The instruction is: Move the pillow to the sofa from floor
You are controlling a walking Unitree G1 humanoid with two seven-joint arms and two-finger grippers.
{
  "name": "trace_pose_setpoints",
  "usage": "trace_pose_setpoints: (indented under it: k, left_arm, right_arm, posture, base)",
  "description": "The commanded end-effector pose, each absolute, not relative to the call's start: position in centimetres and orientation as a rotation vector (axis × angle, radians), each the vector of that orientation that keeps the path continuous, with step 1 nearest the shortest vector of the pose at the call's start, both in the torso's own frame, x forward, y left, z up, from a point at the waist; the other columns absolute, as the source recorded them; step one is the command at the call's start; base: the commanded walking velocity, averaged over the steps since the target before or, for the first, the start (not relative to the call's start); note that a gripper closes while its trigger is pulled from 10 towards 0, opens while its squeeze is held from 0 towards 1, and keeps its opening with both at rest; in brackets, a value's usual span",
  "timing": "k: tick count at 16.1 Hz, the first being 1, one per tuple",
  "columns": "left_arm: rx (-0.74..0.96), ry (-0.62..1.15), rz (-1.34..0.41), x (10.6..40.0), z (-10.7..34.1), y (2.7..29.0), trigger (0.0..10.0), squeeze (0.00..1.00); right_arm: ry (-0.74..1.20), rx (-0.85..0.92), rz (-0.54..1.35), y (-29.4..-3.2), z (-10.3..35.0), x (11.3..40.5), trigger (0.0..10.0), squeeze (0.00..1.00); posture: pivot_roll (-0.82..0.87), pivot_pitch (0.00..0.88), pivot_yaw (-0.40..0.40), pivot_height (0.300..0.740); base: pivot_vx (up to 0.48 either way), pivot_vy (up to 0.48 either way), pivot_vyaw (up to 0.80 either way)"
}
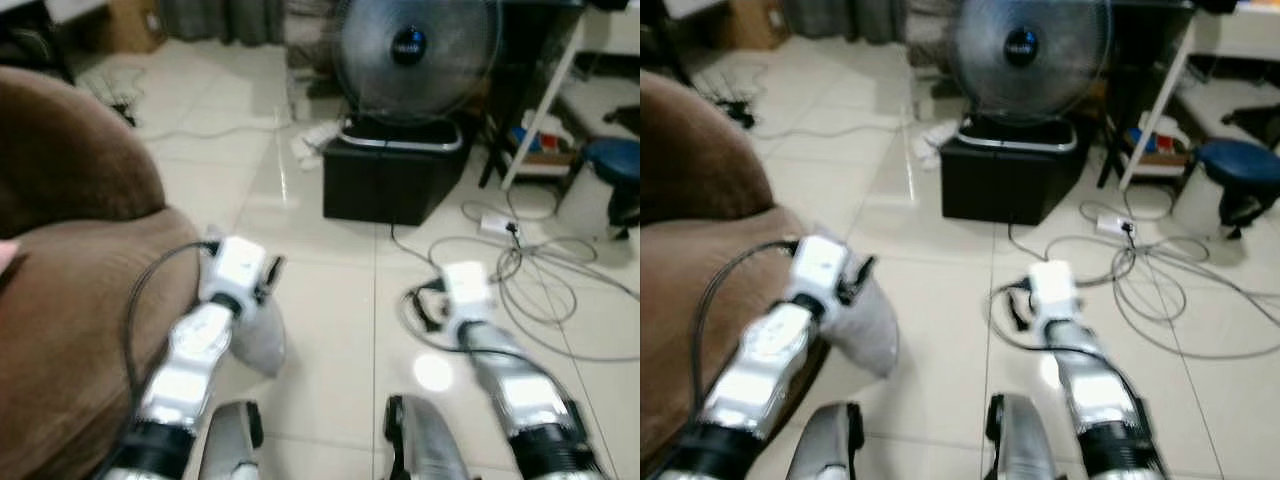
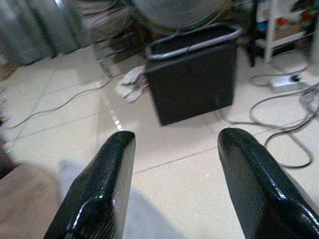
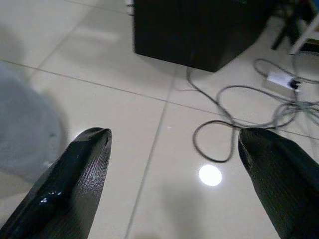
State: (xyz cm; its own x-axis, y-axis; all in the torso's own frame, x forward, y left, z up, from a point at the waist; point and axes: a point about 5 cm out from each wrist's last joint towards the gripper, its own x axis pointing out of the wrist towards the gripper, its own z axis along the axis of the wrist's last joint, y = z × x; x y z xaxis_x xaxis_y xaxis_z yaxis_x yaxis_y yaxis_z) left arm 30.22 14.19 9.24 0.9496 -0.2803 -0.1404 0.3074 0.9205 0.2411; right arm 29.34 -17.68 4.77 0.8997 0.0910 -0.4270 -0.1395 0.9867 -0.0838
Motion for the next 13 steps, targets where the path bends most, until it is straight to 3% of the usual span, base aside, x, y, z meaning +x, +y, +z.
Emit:
trace_pose_setpoints:
  k: [1,6,9,11,13]
  left_arm:
    - [0.29,0.106,-0.266,30.2,9.4,15.5,10.0,0.0]
    - [0.296,0.101,-0.254,30.1,9.4,15.6,10.0,0.0]
    - [0.328,0.101,-0.237,30.1,9.5,15.7,10.0,0.0]
    - [0.377,0.112,-0.195,30.3,9.4,16.2,10.0,0.0]
    - [0.425,0.239,-0.182,30.7,7.8,16.7,10.0,0.0]
  right_arm:
    - [0.409,-0.098,0.164,-16.2,5.3,29.7,10.0,0.0]
    - [0.406,-0.124,0.197,-16.2,5.3,29.8,10.0,0.0]
    - [0.414,-0.125,0.212,-16.1,5.3,29.8,10.0,0.0]
    - [0.422,-0.115,0.214,-16.2,5.2,29.8,10.0,0.0]
    - [0.427,-0.119,0.217,-16.3,5.1,29.9,10.0,0.0]
  posture:
    - [0.04,0.0,-0.007,0.567]
    - [0.05,0.0,-0.023,0.567]
    - [0.06,0.0,-0.037,0.567]
    - [0.06,0.0,-0.04,0.567]
    - [0.06,0.0,-0.045,0.567]
  base:
    - [0.319,0.0,0.0]
    - [0.319,0.0,0.0]
    - [0.297,0.0,0.66]
    - [0.0,0.0,0.0]
    - [0.0,0.0,0.0]
